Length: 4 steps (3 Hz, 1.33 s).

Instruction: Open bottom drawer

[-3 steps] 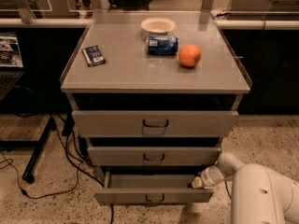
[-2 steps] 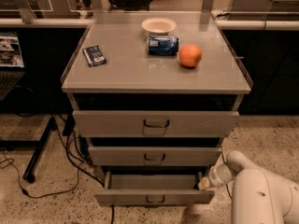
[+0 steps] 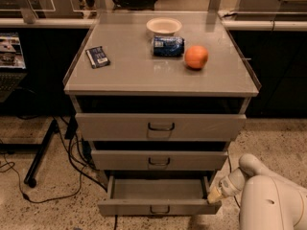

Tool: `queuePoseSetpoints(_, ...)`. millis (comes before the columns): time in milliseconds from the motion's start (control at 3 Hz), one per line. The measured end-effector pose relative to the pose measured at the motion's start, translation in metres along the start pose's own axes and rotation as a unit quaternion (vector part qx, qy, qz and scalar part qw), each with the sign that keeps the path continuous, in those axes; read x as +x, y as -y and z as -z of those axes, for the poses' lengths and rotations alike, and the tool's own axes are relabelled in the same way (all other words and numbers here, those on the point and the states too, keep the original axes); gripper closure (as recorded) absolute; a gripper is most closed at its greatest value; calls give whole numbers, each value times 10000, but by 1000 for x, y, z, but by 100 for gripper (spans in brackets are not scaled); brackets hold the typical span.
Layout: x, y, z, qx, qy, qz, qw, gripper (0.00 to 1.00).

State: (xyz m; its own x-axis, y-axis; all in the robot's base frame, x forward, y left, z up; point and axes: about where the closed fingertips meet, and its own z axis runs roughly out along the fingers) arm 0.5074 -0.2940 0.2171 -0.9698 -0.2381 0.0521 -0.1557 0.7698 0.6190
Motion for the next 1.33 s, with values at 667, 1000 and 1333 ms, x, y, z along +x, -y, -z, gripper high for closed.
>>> queuePoseSetpoints(667,-41,-26,-12,229,33,268,9994,100)
queuePoseSetpoints(1000,-43,-26,-14,252,72,253,9993,100)
queuePoseSetpoints(1333,-38,-15,-24,315,326,1,9990,100)
